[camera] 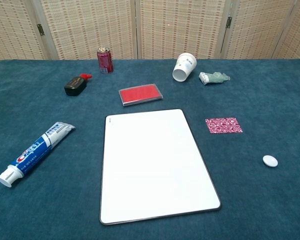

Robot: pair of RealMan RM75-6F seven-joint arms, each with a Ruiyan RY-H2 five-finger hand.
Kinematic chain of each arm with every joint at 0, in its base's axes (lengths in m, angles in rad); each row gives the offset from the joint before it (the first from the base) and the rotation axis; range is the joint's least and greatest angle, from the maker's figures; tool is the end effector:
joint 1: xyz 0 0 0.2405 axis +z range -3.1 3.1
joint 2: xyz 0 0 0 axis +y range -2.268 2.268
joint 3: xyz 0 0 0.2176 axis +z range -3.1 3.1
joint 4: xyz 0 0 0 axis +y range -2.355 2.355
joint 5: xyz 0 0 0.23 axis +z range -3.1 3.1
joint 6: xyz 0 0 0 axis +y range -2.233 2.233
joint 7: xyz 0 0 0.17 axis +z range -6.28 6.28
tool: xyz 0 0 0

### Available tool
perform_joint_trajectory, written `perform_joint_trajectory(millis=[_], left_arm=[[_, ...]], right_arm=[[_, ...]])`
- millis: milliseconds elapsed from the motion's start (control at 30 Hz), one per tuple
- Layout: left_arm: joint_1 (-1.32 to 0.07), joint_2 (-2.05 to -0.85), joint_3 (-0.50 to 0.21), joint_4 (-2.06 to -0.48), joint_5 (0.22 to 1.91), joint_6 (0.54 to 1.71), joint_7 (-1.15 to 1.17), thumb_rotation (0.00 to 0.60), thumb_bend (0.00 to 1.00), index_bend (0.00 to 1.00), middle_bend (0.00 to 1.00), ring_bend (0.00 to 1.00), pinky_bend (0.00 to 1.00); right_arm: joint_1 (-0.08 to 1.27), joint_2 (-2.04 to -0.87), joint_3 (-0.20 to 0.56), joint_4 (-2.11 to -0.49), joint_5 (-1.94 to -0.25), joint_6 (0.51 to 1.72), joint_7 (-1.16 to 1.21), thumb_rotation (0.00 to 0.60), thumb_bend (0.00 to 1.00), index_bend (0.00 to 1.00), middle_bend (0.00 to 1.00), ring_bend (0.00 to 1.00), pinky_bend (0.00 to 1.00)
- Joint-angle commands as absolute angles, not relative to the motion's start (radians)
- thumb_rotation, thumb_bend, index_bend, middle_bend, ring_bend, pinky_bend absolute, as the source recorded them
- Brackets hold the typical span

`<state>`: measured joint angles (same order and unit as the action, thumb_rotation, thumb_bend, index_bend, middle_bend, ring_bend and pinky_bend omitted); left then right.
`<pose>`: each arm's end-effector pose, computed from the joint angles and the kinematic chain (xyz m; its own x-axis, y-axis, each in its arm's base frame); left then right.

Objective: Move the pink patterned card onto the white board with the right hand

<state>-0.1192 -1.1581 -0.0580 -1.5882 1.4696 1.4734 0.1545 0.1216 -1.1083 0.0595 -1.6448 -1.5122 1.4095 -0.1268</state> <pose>-0.2821 0.2174 0.1162 0.5157 -0.0076 0.8567 0.8567 -0.0093 -0.5158 -0.2723 -0.2171 0.1125 0.4922 -0.0482 0.8691 -0.8699 -0.0652 0.4890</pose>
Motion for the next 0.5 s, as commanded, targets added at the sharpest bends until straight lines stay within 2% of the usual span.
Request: perform_joint_trajectory(millis=[33,333,500], left_arm=[[-0.116,-1.156,-0.056,-1.591,1.474,1.479,0.152,0.6,0.09,0.21,0.24,0.2,0.0],[-0.107,-1.147,-0.049,-1.589,1.482,1.488,0.133,0.6,0.09,0.22,0.24,0.2,0.0],[-0.106,-1.145,-0.047,-1.584,1.489,1.492,0.116,0.6,0.09,0.22,0.24,0.21,0.0]], right_arm=[[0.157,-1.106,0.07,-1.65,-1.514,1.369,-0.134,0.6,0.09,0.08,0.13,0.18,0.08],[0.298,-1.149,0.128,-1.691,-1.417,1.176,-0.237,0.6,0.09,0.13,0.14,0.18,0.08],[0.393,-1.199,0.163,-1.674,-1.309,1.032,-0.266,0.6,0.1,0.18,0.12,0.11,0.08]])
